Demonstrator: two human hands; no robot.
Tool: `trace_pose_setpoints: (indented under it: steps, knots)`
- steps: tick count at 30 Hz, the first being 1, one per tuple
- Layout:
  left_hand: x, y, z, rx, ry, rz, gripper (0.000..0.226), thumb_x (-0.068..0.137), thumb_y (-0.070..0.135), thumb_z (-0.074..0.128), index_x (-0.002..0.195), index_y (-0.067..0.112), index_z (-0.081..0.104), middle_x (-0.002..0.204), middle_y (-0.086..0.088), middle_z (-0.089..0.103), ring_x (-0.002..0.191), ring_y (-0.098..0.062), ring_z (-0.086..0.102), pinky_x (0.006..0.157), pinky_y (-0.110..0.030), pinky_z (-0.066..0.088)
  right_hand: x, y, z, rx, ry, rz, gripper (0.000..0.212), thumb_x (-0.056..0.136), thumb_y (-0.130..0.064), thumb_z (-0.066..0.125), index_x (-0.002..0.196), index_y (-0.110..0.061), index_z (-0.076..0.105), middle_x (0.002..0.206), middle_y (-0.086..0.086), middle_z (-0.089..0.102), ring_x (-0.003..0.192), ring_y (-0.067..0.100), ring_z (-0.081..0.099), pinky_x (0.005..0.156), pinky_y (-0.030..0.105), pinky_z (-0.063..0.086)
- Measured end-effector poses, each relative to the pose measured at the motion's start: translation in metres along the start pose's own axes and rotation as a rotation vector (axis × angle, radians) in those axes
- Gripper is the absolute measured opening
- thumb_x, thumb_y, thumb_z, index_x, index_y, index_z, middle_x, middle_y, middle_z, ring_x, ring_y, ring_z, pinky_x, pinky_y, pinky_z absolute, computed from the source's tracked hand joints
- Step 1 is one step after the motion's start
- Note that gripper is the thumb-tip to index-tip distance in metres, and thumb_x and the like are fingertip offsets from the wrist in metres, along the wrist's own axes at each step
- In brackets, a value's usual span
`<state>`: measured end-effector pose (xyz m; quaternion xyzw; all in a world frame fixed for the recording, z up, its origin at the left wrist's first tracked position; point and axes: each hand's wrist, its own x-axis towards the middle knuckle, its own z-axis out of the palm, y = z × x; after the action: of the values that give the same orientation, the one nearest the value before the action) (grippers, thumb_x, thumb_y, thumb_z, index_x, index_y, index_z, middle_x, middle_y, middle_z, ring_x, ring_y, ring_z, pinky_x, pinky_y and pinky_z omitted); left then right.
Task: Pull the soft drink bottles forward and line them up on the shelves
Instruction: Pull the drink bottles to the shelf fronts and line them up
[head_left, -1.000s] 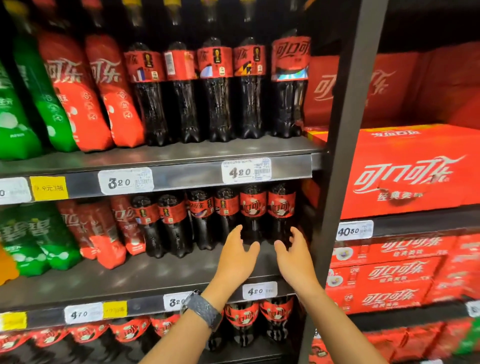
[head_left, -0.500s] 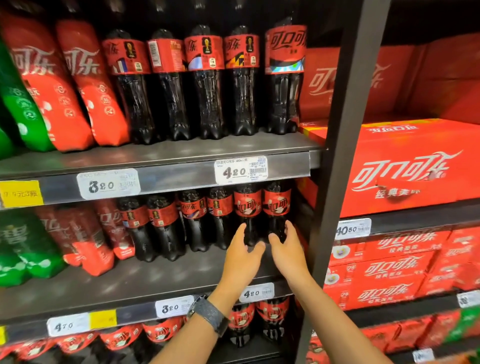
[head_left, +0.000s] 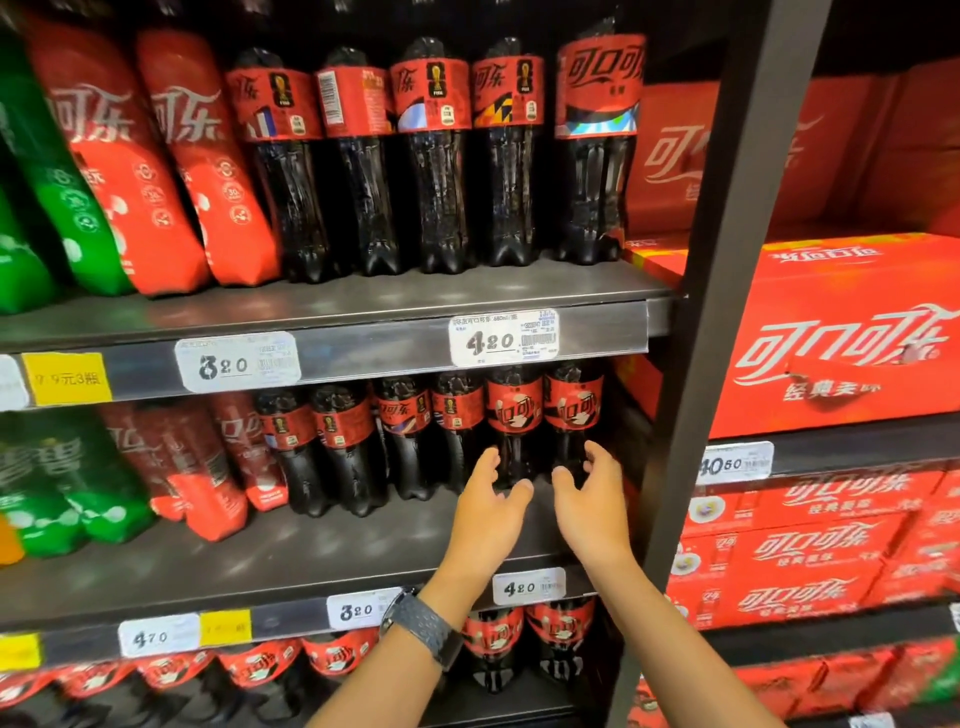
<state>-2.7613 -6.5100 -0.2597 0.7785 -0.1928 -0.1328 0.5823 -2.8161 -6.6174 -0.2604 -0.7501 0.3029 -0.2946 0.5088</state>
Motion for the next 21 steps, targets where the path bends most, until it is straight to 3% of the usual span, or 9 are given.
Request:
trace_pose_setpoints:
  steps: [4,8,10,14,17,19,21]
  knots:
    - [-0.003,-0.006,-0.02,0.076,0.079,0.049,0.048,0.094,0.029,0.055,0.14,0.027,0.042,0.14,0.012,0.047,0.117,0.002,0.045,0.087,-0.01,0.035,-0.012,-0.004,0.017,-0.037,-0.135,-0.098,0.035,0.093,-0.023,0.049,0.129,-0.024,0.048,0.129,-0.009,0.049,0.11,0.005,0.051,0.088,0.02,0.039]
    - [-0.009,-0.021,-0.057,0.12,0.218,0.056,0.039,0.094,0.028,0.055,0.132,0.03,0.048,0.131,0.012,0.052,0.106,0.006,0.05,0.071,-0.004,0.038,-0.021,-0.015,0.047,-0.052,-0.315,-0.126,0.041,0.097,-0.025,0.046,0.138,-0.024,0.043,0.135,-0.007,0.05,0.112,0.003,0.05,0.091,0.017,0.037]
    - [-0.012,-0.024,-0.068,0.143,0.268,0.085,0.039,0.094,0.028,0.055,0.132,0.03,0.048,0.13,0.012,0.051,0.101,0.008,0.051,0.07,-0.005,0.039,-0.029,-0.017,0.054,-0.134,-0.295,-0.204,0.043,0.097,-0.027,0.045,0.14,-0.023,0.041,0.137,-0.007,0.048,0.12,0.007,0.048,0.097,0.022,0.04]
    - [-0.01,-0.034,-0.09,0.266,0.293,0.164,0.044,0.095,0.029,0.053,0.137,0.027,0.042,0.132,0.009,0.047,0.106,-0.006,0.057,0.078,-0.01,0.042,-0.034,-0.027,0.066,-0.378,-0.188,-0.564,0.037,0.095,-0.033,0.045,0.131,-0.024,0.045,0.127,-0.011,0.046,0.115,0.007,0.049,0.087,0.024,0.046]
    - [-0.007,-0.041,-0.091,0.254,0.222,0.083,0.056,0.095,0.032,0.054,0.146,0.023,0.033,0.145,0.001,0.04,0.12,-0.014,0.053,0.094,-0.022,0.044,-0.018,-0.036,0.068,-0.345,-0.214,-0.401,0.042,0.095,-0.036,0.047,0.134,-0.021,0.044,0.129,-0.005,0.052,0.111,0.011,0.054,0.089,0.028,0.047]
    - [-0.007,-0.043,-0.087,0.209,0.162,0.025,0.067,0.094,0.033,0.055,0.151,0.021,0.02,0.156,0.0,0.026,0.136,-0.019,0.039,0.109,-0.035,0.037,-0.013,-0.036,0.07,-0.386,-0.33,-0.28,0.049,0.096,-0.036,0.046,0.141,-0.017,0.039,0.135,0.001,0.052,0.117,0.016,0.053,0.092,0.029,0.045]
    - [-0.006,-0.046,-0.085,0.166,0.127,0.004,0.076,0.094,0.032,0.056,0.153,0.023,0.01,0.16,0.003,0.013,0.143,-0.021,0.025,0.114,-0.04,0.03,-0.019,-0.032,0.075,-0.376,-0.404,-0.217,0.053,0.097,-0.034,0.044,0.146,-0.017,0.032,0.144,0.002,0.044,0.128,0.016,0.046,0.1,0.03,0.041]
